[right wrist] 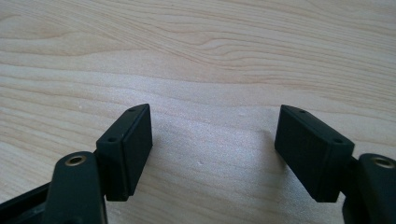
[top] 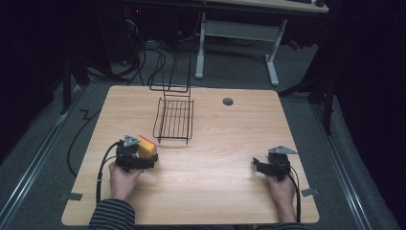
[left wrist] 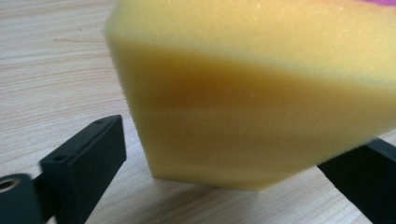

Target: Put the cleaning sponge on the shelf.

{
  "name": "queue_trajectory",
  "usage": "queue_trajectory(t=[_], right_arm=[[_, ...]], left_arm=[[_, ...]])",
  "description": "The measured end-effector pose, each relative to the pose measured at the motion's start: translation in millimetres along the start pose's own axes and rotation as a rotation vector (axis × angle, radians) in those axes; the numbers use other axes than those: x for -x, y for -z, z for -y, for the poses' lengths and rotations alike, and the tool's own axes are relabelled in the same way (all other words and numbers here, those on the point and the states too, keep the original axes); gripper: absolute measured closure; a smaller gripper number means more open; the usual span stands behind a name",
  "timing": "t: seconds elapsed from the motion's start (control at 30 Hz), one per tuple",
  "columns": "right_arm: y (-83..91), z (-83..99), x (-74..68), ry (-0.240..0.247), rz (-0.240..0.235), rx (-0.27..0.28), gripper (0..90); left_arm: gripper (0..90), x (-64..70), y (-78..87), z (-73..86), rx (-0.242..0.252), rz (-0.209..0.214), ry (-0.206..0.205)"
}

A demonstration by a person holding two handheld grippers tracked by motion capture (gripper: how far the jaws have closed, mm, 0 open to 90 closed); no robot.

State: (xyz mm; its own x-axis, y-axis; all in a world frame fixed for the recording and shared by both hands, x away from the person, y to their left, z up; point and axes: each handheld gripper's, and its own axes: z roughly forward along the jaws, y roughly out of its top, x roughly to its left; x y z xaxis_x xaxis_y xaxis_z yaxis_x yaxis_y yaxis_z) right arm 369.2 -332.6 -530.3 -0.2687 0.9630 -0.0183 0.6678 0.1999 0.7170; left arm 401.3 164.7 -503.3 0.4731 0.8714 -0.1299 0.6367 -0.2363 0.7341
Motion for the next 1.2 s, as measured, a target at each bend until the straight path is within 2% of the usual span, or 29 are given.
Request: queue_trajectory(t=[0.27,0.67,0.77,1.0,1.07,1.2], right_arm=[[-0.1,0.0,0.2,0.003,0.0,0.001,27.8],[0.0,0.0,0.0,0.0,0.0,0.0,27.8],[-0.1,0.0,0.1,0.002,0.0,0.001,27.9],[0.0,0.0,0.0,0.0,0.0,0.0,27.8],[-0.1,0.1,0.2,0.002,0.0,0.001,27.9],[-0.1,0.0,0.2,0.002,0.0,0.001,27.8]], left_arm=[[21.6,1.5,-0.3,0.8,0.024,0.01,-0.025],[23.6,3.7,8.0,1.2,0.041,0.037,-0.044],[23.7,4.4,13.3,0.3,0.055,0.043,-0.032],[23.6,4.0,25.2,-5.3,0.06,0.044,-0.033],[23.6,2.6,28.4,-6.9,0.071,0.054,-0.017],[23.6,0.9,33.9,-10.7,0.074,0.041,-0.019]])
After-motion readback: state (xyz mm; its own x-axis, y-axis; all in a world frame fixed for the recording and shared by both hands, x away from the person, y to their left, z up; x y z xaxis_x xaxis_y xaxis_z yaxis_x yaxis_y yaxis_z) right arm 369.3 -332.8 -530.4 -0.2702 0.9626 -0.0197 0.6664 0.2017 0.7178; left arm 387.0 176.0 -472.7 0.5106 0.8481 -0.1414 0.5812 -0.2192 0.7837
